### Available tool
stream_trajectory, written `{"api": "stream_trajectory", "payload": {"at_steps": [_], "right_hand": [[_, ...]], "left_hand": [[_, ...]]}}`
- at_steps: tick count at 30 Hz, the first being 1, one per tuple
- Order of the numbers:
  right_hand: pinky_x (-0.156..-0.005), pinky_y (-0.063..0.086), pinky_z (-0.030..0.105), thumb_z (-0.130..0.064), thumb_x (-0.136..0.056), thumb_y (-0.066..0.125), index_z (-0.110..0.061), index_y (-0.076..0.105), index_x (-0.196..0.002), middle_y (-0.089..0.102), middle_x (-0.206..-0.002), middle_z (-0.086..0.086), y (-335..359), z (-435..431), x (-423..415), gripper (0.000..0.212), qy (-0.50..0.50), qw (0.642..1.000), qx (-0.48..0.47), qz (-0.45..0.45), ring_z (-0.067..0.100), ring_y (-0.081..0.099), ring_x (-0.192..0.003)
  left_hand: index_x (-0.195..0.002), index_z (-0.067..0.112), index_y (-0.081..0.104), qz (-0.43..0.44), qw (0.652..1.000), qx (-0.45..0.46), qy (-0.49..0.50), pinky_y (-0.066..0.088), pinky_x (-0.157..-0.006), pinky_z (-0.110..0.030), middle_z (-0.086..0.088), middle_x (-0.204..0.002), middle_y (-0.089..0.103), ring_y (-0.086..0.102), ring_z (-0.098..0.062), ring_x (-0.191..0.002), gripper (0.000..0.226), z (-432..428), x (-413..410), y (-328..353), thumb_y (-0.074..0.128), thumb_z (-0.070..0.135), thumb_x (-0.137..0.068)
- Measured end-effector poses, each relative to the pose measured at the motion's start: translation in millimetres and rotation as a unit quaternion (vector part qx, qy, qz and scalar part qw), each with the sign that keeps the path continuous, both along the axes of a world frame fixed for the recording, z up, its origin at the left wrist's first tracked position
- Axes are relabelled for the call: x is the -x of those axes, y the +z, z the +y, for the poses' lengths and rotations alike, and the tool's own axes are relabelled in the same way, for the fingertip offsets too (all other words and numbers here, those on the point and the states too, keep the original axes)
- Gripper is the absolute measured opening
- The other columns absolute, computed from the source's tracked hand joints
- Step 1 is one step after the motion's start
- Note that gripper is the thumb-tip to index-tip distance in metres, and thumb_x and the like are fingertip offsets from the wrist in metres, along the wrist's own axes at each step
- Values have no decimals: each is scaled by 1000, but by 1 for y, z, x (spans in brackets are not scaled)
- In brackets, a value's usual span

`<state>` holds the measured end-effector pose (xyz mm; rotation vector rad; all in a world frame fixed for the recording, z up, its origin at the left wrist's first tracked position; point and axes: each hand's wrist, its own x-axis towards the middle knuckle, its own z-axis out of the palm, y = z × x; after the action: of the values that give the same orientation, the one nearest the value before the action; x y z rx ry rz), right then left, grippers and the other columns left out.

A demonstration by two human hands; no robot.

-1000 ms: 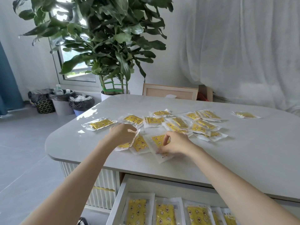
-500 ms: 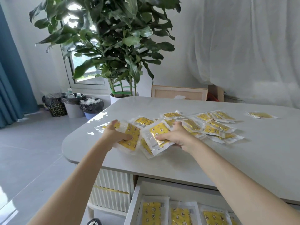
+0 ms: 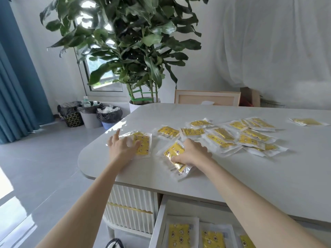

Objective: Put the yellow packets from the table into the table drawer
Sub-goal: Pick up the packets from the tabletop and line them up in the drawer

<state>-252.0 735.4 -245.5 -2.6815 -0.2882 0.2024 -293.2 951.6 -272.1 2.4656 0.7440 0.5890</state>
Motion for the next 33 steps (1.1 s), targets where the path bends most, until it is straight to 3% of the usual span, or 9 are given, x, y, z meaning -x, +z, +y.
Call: {"api": "stream_trajectory", "payload": {"at_steps": [2, 6, 10, 14, 17, 21, 26, 30, 33], "right_hand": [[-93, 39, 40, -45, -71, 67, -19, 43, -119, 52, -119, 5, 0, -4, -2, 59, 0, 1000, 4, -5, 30, 45, -116], [-89, 36, 38, -42, -74, 67, -18, 43, -120, 50, -120, 3, 3, -11, -7, 57, 6, 1000, 10, -15, 29, 39, -120], [-83, 35, 36, -42, -70, 69, -19, 45, -110, 53, -113, 1, 1, -14, -13, 51, 1, 1000, -11, 2, 27, 43, -115], [-88, 43, 37, -43, -64, 73, -16, 43, -122, 56, -115, 2, 0, -23, -10, 70, -5, 998, -41, 38, 26, 50, -112], [-93, 48, 40, -38, -61, 75, -15, 30, -138, 54, -120, 2, 2, -35, -2, 93, -14, 996, -69, 50, 24, 55, -111], [-101, 44, 41, -40, -65, 81, -16, 25, -145, 48, -135, 2, 6, -60, 19, 101, -44, 993, -104, 47, 24, 49, -123], [-101, 43, 39, -45, -63, 83, -18, 44, -137, 51, -136, 1, 7, -91, 41, 89, -79, 987, -127, 61, 23, 51, -123], [-92, 51, 39, -48, -51, 81, -20, 57, -117, 65, -113, -1, 4, -114, 50, 76, -93, 986, -126, 63, 21, 62, -104], [-87, 54, 39, -46, -51, 80, -20, 59, -105, 67, -101, -2, 1, -127, 54, 64, -93, 986, -126, 61, 19, 65, -93]], "left_hand": [[-124, 17, 56, 50, 998, -30, -26, 6, -118, -46, 1, -160, 12, -1, -23, -148, 52, -1, -8, -1, 43, 55, -92], [-126, 21, 49, 95, 993, -55, -31, 7, -115, -55, -5, -142, 47, 35, -23, -138, 49, -5, -20, 1, 29, 52, -96], [-119, 21, 51, 103, 994, -45, -15, 17, -110, -54, -7, -135, 54, 46, -26, -126, 45, -7, -15, 2, 28, 51, -96], [-122, 21, 51, 112, 993, -42, -21, 21, -109, -53, -10, -133, 54, 42, -28, -128, 43, -24, 1, 6, 30, 48, -96], [-121, 19, 50, 105, 992, -59, -28, 29, -104, -47, -13, -126, 58, 41, -30, -125, 41, -42, 16, 7, 31, 46, -97], [-122, 12, 48, 85, 986, -125, -70, 36, -99, -42, -18, -109, 66, 54, -33, -109, 37, -80, 41, 27, 33, 36, -99], [-115, 16, 52, 98, 983, -107, -115, 40, -68, -29, -7, -104, 65, 60, -28, -95, 31, -109, 57, 44, 44, 38, -94], [-124, 14, 51, 65, 991, 14, -117, 44, -76, -31, -8, -117, 63, 57, -26, -95, 38, -113, 64, 43, 49, 38, -94], [-133, 13, 46, 76, 988, 63, -119, 45, -96, -39, -11, -129, 56, 53, -31, -116, 49, -108, 60, 37, 51, 41, -93]]}}
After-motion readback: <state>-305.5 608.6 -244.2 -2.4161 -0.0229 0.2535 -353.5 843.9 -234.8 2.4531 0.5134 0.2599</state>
